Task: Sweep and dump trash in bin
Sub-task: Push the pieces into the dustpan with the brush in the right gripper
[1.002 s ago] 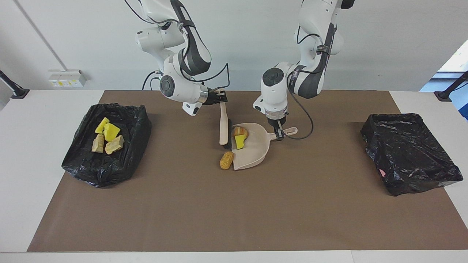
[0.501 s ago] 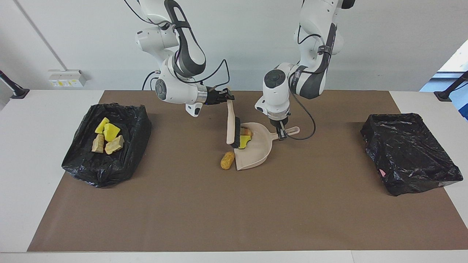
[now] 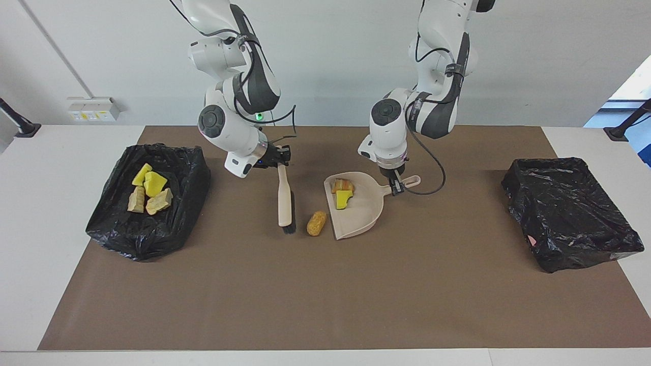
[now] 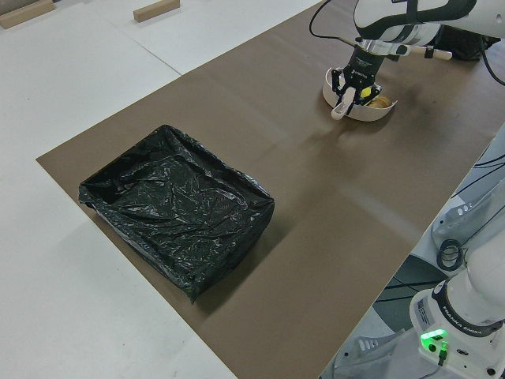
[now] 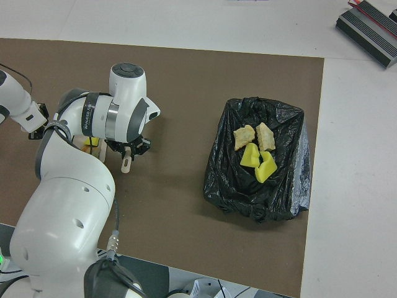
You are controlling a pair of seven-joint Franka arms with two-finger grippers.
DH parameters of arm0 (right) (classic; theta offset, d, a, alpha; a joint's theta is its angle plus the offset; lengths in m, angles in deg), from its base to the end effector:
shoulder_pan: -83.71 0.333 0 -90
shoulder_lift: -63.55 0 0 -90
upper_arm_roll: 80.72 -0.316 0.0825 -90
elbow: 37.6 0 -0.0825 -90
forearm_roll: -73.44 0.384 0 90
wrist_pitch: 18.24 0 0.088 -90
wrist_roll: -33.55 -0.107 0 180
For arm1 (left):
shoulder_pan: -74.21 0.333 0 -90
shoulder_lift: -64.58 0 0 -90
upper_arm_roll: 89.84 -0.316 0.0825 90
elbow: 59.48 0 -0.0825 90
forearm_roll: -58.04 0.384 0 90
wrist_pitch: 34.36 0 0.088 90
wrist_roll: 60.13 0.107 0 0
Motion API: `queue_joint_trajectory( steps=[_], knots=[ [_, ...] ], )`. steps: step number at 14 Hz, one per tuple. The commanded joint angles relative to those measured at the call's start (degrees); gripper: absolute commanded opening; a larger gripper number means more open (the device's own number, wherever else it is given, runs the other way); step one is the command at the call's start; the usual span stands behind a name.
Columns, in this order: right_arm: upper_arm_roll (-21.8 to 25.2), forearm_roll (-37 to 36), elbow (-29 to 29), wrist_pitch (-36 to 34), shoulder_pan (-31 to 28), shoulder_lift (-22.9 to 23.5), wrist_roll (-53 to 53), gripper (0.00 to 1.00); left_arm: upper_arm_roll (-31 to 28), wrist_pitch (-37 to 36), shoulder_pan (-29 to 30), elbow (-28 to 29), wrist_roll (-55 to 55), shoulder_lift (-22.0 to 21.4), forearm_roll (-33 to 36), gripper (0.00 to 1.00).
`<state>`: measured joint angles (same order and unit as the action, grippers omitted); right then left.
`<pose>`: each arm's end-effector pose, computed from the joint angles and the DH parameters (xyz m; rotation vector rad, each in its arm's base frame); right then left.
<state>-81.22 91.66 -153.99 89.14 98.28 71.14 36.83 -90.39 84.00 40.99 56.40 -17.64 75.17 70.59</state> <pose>0.5191 0.1642 0.3646 -2.8375 -0.2563 0.4553 0.4857 -0.2981 0.3492 -2.2342 1.9396 0.2325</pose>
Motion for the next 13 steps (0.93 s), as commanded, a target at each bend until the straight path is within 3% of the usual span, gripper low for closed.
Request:
queue_joint_trajectory(
  steps=[1,4,13],
  knots=[
    [-0.81,-8.54,9.41,-1.48,-1.03,8.12,-0.99,0.0,0.2,-0.5,0.61,0.49,-2.85,-1.1,0.55,0.0],
    [-1.08,-8.64,8.64,-1.21,3.6,8.76,-1.61,0.0,0.11,-0.5,1.48,0.58,-2.76,-1.01,0.46,0.0],
    [-1.16,-12.15,5.91,1.5,15.93,8.58,-17.25,0.0,0.2,-0.32,1.57,1.19,-2.85,-1.36,0.46,0.0]
  ],
)
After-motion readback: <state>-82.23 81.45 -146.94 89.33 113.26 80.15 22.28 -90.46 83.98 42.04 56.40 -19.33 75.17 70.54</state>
